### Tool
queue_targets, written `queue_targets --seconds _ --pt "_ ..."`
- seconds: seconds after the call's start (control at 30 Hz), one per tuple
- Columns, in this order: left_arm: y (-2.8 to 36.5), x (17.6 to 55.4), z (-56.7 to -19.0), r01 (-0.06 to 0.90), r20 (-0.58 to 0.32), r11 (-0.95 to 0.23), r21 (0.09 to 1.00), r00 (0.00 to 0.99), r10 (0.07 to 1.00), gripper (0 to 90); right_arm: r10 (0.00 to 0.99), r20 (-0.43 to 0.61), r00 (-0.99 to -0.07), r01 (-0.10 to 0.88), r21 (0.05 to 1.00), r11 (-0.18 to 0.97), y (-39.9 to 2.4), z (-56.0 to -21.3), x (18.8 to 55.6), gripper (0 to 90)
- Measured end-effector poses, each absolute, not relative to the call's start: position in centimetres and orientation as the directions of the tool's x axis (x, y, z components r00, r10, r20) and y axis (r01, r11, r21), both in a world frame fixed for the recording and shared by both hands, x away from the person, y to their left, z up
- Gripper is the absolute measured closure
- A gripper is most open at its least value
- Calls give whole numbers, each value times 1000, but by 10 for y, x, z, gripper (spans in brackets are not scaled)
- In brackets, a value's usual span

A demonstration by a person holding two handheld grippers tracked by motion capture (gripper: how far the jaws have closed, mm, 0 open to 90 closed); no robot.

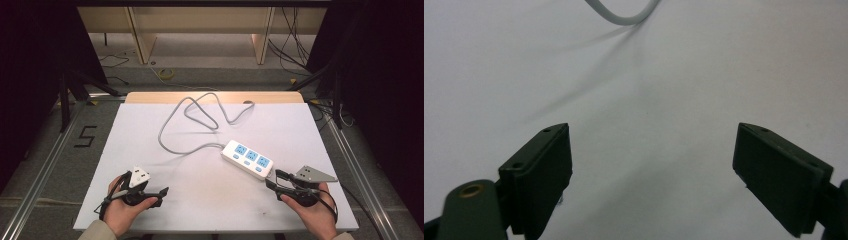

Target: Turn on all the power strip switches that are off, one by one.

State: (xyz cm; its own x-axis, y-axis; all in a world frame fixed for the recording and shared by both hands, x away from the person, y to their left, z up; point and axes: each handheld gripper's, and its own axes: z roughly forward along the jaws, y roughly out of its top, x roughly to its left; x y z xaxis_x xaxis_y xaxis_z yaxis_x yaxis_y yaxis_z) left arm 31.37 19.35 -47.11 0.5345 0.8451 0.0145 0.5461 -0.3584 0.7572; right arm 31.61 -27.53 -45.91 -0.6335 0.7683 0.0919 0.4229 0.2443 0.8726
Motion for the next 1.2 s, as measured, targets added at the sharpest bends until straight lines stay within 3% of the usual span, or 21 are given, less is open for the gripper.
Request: queue_targets --seconds 0.33,0.73,1.2 --pt "195 315 -475 556 25 -368 745 529 848 161 762 69 -644 439 849 295 -270 -454 316 544" --pt "197 318 -475 561 32 -366 743 516 856 165 755 -25 -655 436 804 405 -262 -441 327 889" --pt "198 319 -476 561 34 -366 742 514 857 165 746 -42 -665 449 776 444 -250 -435 342 900"
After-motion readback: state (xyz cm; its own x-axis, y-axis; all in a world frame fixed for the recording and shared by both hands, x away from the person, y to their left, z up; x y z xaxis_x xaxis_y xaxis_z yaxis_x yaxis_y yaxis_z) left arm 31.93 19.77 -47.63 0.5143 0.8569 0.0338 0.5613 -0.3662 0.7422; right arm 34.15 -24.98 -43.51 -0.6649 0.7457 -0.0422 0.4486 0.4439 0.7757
